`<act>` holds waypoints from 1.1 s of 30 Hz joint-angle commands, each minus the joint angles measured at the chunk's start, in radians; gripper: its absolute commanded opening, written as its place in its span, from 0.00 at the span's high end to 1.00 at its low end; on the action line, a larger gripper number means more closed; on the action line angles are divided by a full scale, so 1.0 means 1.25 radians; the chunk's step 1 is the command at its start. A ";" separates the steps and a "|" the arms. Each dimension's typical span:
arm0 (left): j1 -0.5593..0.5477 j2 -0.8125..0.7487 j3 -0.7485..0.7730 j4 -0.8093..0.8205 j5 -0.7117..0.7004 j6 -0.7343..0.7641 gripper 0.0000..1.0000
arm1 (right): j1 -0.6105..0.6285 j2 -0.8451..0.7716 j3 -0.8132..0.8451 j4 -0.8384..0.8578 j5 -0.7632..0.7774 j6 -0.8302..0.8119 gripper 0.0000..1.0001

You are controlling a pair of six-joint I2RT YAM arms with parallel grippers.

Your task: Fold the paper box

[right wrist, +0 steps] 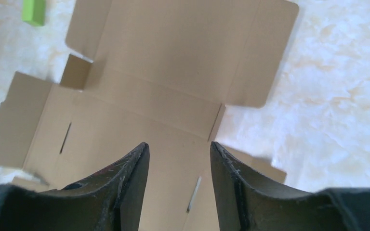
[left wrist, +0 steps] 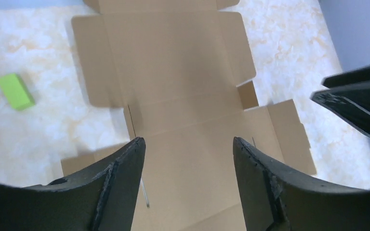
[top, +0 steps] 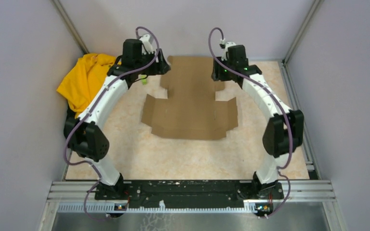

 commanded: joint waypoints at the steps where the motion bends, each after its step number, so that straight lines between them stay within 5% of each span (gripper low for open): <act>1: 0.032 -0.026 -0.062 -0.224 -0.033 -0.023 0.23 | -0.021 -0.162 -0.173 -0.049 0.004 -0.031 0.53; 4: 0.037 -0.130 -0.237 -0.182 -0.034 -0.045 0.02 | -0.037 -0.262 -0.334 -0.028 0.010 0.022 0.72; 5: 0.037 -0.157 -0.297 -0.148 -0.017 -0.060 0.03 | -0.038 -0.293 -0.383 -0.022 0.009 0.042 0.81; 6: 0.036 -0.191 -0.345 -0.124 0.006 -0.075 0.12 | -0.039 -0.322 -0.422 -0.019 0.010 0.060 0.85; 10: 0.034 -0.296 -0.498 -0.076 0.040 -0.127 0.82 | -0.039 -0.410 -0.562 -0.001 0.005 0.116 0.92; 12: 0.034 -0.333 -0.553 -0.064 0.029 -0.137 0.99 | -0.039 -0.452 -0.622 0.010 0.016 0.133 0.94; 19: 0.033 -0.435 -0.656 -0.059 -0.041 -0.130 1.00 | -0.039 -0.486 -0.714 0.039 0.056 0.152 0.96; 33: 0.033 -0.412 -0.758 0.005 -0.064 -0.183 0.98 | -0.038 -0.426 -0.805 0.159 0.012 0.174 0.99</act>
